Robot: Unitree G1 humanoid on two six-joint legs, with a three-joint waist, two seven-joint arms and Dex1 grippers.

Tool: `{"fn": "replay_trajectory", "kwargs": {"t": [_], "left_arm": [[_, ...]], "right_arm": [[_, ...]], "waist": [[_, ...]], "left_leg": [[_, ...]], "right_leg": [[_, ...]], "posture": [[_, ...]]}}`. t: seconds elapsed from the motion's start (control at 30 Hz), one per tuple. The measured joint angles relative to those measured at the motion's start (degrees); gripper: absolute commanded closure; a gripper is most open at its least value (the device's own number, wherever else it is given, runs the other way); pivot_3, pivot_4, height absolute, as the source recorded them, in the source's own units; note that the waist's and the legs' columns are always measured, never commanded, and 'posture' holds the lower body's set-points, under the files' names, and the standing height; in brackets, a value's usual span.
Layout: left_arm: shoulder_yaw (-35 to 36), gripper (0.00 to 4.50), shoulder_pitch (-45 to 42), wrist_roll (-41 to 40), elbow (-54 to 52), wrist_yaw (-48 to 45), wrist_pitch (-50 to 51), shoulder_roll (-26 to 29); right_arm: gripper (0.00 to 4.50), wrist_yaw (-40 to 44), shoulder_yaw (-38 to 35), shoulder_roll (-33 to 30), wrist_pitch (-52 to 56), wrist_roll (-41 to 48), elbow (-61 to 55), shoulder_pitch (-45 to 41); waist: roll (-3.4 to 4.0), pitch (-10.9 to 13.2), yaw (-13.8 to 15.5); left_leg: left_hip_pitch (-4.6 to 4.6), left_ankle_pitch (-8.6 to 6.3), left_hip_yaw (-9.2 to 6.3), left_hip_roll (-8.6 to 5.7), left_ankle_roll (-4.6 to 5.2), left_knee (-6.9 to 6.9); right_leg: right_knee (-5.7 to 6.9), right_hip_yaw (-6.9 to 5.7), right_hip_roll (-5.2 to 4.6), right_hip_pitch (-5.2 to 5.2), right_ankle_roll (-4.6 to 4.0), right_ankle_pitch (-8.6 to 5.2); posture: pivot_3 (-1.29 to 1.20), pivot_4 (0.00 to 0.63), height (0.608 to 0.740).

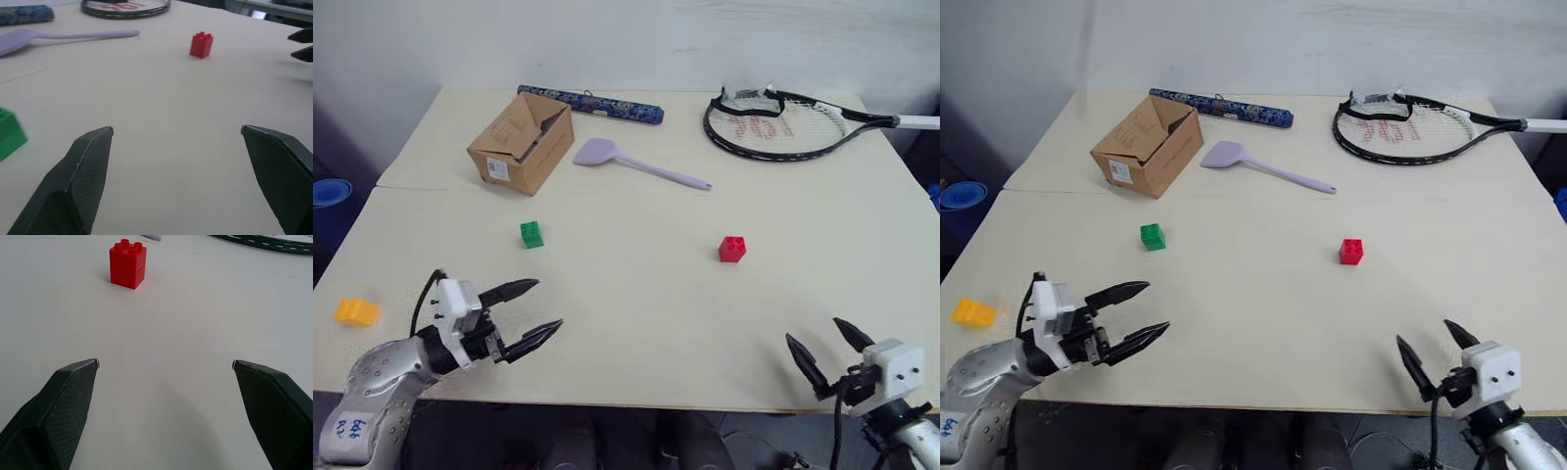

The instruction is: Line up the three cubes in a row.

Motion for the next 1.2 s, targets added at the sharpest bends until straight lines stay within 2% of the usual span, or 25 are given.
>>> {"fn": "replay_trajectory", "kwargs": {"t": [0.1,0.3,0.47,0.67,0.8,1.0,1.13,1.2], "left_arm": [[-2.6,0.13,-2.1,0.2,-0.2,-1.2,0.9,0.1],[-6.2,0.13,-4.0,2.8,-0.9,-1.7,0.5,-0.2],[-8.3,0.13,-4.2,6.2,-0.5,-2.5,-1.7,-0.3],[-8.7,0.13,-6.9,7.6,2.2,-2.8,-2.6,-0.4],[-7.5,0.00,-6.4,7.6,3.0,-2.3,-2.9,-0.4],[-6.0,0.00,-3.2,8.0,3.1,-2.0,-3.5,-0.5],[-6.0,0.00,-3.5,8.2,3.1,-1.6,-3.5,-0.5],[-5.9,0.00,-3.6,8.3,3.3,-1.4,-4.0,-0.6]], "right_arm": [[0.00,-6.1,4.2,1.1,6.0,-2.0,-1.6,-10.3],[0.00,-17.3,10.5,4.0,20.2,-3.5,-1.1,-31.1],[0.00,-21.3,15.2,6.2,22.3,-8.4,9.2,-40.5],[0.00,-28.3,14.5,9.7,22.2,-12.1,18.2,-47.3],[0.86,-28.5,14.5,10.6,22.3,-11.9,17.4,-45.8],[2.96,-26.1,16.5,11.5,22.5,-11.8,15.4,-42.6],[2.99,-22.9,16.5,10.5,20.8,-11.3,13.5,-41.0],[2.99,-16.4,16.6,6.6,15.5,-10.7,13.6,-40.3]], "waist": [[-0.01,0.0,-1.0],[0.01,0.0,-0.6],[0.00,0.0,-0.8],[0.00,0.0,-0.9],[0.00,0.0,-1.0],[0.00,0.0,-1.2],[0.00,0.0,-1.0],[0.03,0.0,-0.9]], "left_leg": [[0.05,0.06,0.15,-0.01,-0.07,0.00],[-0.13,0.22,0.09,0.00,-0.26,0.00],[-0.18,0.24,0.14,-0.08,-0.14,0.02],[-0.19,0.26,0.13,-0.02,-0.18,0.02],[-0.20,0.26,0.13,-0.01,-0.17,0.02],[-0.18,0.26,0.13,0.00,-0.17,0.02],[-0.19,0.24,0.12,0.00,-0.14,0.02],[-0.20,0.21,0.14,-0.04,-0.08,0.02]], "right_leg": [[0.17,0.20,0.02,-0.04,0.00,0.00],[0.52,0.13,0.11,-0.35,-0.11,-0.08],[0.50,0.15,0.10,-0.34,-0.09,-0.07],[0.54,0.13,0.12,-0.36,-0.09,-0.07],[0.52,0.14,0.12,-0.36,-0.09,-0.07],[0.54,0.16,0.12,-0.36,-0.08,-0.07],[0.51,0.15,0.12,-0.35,-0.08,-0.07],[0.47,0.17,0.10,-0.35,-0.05,-0.05]], "posture": [[0.00,0.150,0.740],[0.00,0.150,0.740],[0.00,0.150,0.740],[0.00,0.150,0.740],[0.00,0.150,0.740],[0.00,0.150,0.740],[0.00,0.150,0.740],[0.00,0.150,0.740]]}}
